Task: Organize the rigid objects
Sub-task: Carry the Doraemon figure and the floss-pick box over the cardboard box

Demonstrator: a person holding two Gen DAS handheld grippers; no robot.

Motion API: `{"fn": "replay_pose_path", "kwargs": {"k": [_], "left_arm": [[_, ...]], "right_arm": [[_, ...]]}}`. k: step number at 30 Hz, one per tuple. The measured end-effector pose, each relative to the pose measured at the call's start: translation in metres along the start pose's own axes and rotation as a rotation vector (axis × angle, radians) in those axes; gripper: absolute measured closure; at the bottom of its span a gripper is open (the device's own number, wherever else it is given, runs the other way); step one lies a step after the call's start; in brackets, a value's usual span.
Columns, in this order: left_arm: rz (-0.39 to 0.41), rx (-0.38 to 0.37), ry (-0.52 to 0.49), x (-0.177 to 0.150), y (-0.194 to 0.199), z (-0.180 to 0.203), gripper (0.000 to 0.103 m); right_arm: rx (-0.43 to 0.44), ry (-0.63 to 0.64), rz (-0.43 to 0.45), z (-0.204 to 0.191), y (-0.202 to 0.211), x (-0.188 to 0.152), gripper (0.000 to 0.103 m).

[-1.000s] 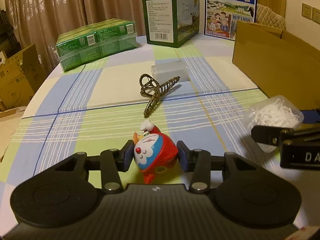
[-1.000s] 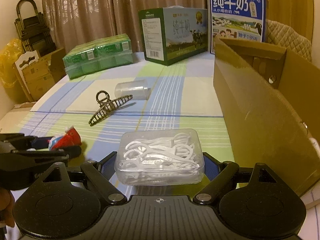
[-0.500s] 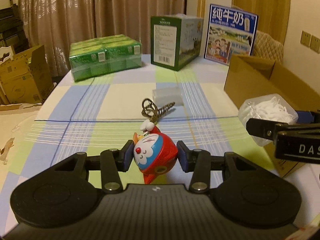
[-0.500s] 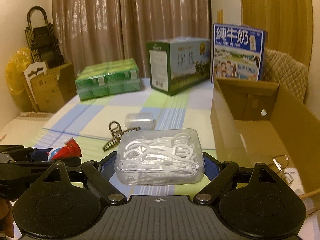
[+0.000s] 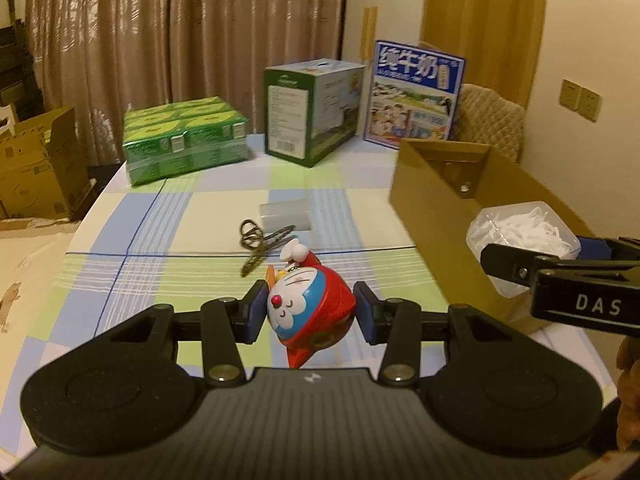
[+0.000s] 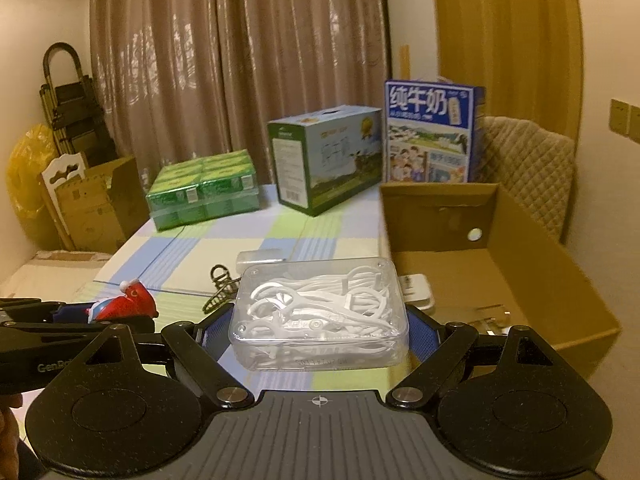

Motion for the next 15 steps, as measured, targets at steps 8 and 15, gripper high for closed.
{"fn": "replay_pose_path", "kwargs": {"k": [8, 15], "left_arm": [[0.008, -0.067, -0.028, -0.001, 0.019, 0.038, 0.063], [0.011, -0.129, -0.059, 0.005, 0.021, 0.069, 0.063]], "right_arm": [[-0.048, -0.014, 0.022, 0.029, 0.036, -0.003, 0.019], [-0.114, -0.035, 0.042, 0.07, 0.059, -0.003, 0.019]]}}
Point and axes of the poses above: each gripper's, at about its wrist camera, not at the fingertips, and y roughly against the way its jaws point, z to its right, x to its top, the point moved 5 cm from there along -y, roughly the way its jaws point, and after that the axes turned 2 degrees about z, right-handed, at the moved point
